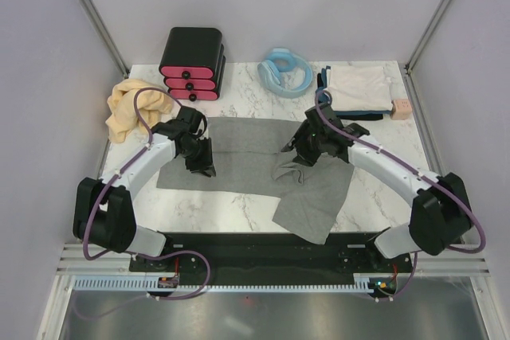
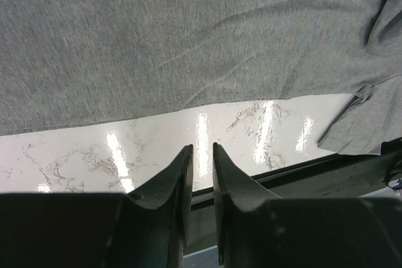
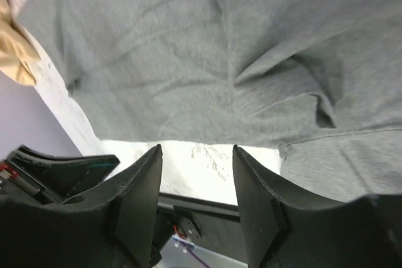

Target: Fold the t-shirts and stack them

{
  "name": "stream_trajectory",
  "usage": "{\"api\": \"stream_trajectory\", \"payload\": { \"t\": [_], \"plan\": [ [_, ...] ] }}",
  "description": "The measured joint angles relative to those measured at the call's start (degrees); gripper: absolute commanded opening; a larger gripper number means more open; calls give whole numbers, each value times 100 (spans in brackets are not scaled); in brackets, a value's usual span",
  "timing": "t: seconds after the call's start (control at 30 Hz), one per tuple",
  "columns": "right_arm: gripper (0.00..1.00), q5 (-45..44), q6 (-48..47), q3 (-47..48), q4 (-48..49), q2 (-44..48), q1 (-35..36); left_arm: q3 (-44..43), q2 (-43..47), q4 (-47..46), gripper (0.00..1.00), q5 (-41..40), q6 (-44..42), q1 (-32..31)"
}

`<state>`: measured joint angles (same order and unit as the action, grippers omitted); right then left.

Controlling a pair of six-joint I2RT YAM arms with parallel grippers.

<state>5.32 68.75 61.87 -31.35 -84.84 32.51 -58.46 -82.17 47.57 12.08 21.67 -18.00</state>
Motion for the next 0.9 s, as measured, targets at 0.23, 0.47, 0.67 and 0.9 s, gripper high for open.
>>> {"api": "stream_trajectory", "payload": {
  "t": [0.23, 0.47, 0.67, 0.9],
  "plan": [
    [55, -234, -511, -249, -428, 380, -815, -9, -42, -55, 25, -2, 2, 0],
    [52, 210, -459, -1436, -212, 457, -861, -61, -120, -107, 25, 0, 0, 0],
    [53, -280, -1370, -1539, -295, 568, -892, -61, -120, -107, 25, 0, 0, 0],
    [53, -343, -2439, -1329, -212, 870, -892, -17, -129, -120, 25, 2, 2, 0]
  ]
}}
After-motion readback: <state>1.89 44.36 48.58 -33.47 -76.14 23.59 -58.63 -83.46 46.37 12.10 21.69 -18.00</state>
